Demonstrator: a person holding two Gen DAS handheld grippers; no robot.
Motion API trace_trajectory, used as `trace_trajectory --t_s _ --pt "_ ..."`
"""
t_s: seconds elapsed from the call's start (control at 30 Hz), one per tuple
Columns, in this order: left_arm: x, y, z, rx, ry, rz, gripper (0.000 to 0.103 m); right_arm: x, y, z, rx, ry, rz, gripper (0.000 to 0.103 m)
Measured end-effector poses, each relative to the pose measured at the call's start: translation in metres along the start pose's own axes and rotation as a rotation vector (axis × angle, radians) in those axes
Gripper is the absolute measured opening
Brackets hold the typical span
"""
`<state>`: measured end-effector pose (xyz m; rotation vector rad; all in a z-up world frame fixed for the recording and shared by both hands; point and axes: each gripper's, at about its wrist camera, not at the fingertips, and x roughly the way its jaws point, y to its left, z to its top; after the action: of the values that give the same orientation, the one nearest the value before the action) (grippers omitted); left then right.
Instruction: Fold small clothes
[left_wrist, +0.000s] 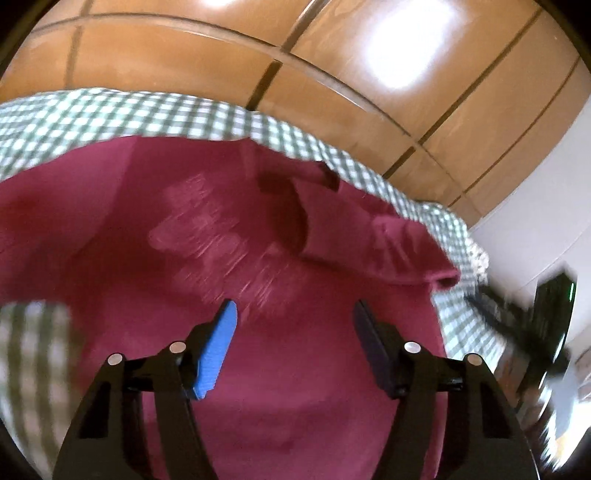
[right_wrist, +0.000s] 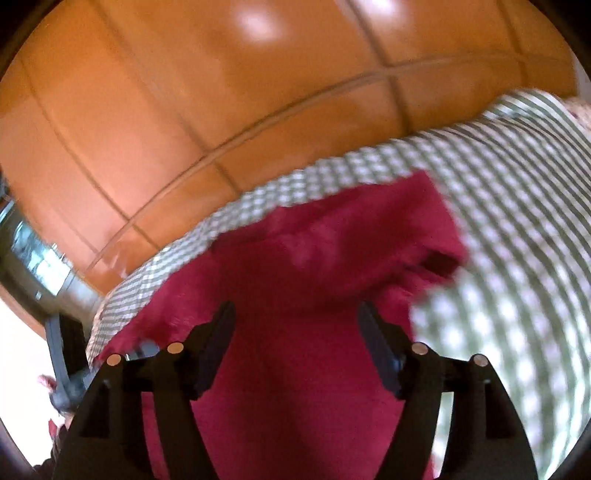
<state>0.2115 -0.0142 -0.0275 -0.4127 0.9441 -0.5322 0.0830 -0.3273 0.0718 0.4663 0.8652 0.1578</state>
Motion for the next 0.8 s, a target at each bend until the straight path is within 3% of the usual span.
trace_trajectory --t_s 0.07,0.23,0.3,0.33,0.37,0.47,0.63,0.8 --pt "0.021 -0.008 0.016 0.000 0.022 0.003 0.055 -0.012 -0.023 -0.006 0.053 -0.009 -0.022 0.072" --pt "0.078 -0.028 0.043 -0.039 0.097 -0.014 0.052 -0.030 -0.070 -0.010 0.173 -0.034 -0.048 0.072" --pt "0.093 -0.031 0.051 -0.042 0.112 0.005 0.032 -0.031 -0.079 -0.007 0.201 -0.041 -0.044 0.072" --pt "0.102 -0.035 0.054 -0.031 0.123 0.021 0.012 -0.028 -0.083 -0.004 0.214 -0.047 -0.036 0.072" --pt "0.108 -0.038 0.056 -0.016 0.127 0.035 0.003 -0.028 -0.086 -0.002 0.220 -0.049 -0.031 0.072" --pt "0.097 -0.043 0.064 -0.008 0.072 0.028 0.002 -0.018 -0.086 0.005 0.230 -0.055 -0.022 0.072" --pt "0.041 -0.045 0.085 -0.009 -0.065 -0.029 0.002 -0.012 -0.091 0.007 0.286 -0.087 -0.007 0.071" --pt "0.006 -0.033 0.085 0.026 -0.120 0.003 0.002 -0.016 -0.068 0.014 0.223 -0.112 0.015 0.061"
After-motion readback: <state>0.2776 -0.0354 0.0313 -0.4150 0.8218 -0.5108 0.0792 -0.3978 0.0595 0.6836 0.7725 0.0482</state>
